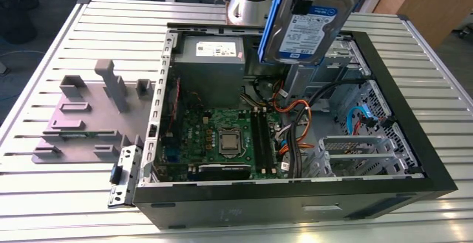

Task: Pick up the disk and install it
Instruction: 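Insert the disk into the insertion slot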

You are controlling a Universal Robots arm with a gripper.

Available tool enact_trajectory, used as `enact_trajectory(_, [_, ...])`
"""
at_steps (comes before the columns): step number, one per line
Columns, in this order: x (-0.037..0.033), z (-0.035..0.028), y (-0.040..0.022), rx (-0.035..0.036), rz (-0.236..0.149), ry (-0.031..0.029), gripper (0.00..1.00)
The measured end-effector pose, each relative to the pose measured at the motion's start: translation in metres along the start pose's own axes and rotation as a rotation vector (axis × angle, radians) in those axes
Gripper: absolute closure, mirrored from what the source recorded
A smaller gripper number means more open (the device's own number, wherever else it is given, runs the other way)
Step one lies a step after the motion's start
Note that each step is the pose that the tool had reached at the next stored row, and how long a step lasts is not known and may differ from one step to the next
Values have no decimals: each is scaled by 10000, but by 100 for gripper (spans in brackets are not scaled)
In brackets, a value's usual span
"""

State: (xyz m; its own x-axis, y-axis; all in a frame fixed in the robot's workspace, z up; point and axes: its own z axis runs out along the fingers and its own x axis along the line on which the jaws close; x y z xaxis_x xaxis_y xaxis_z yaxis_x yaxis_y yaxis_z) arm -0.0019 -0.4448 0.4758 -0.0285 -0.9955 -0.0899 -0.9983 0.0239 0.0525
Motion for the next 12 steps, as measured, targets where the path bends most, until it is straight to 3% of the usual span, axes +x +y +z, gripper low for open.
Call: enact_trajectory(12, [42, -3, -7, 0, 0, 0, 63])
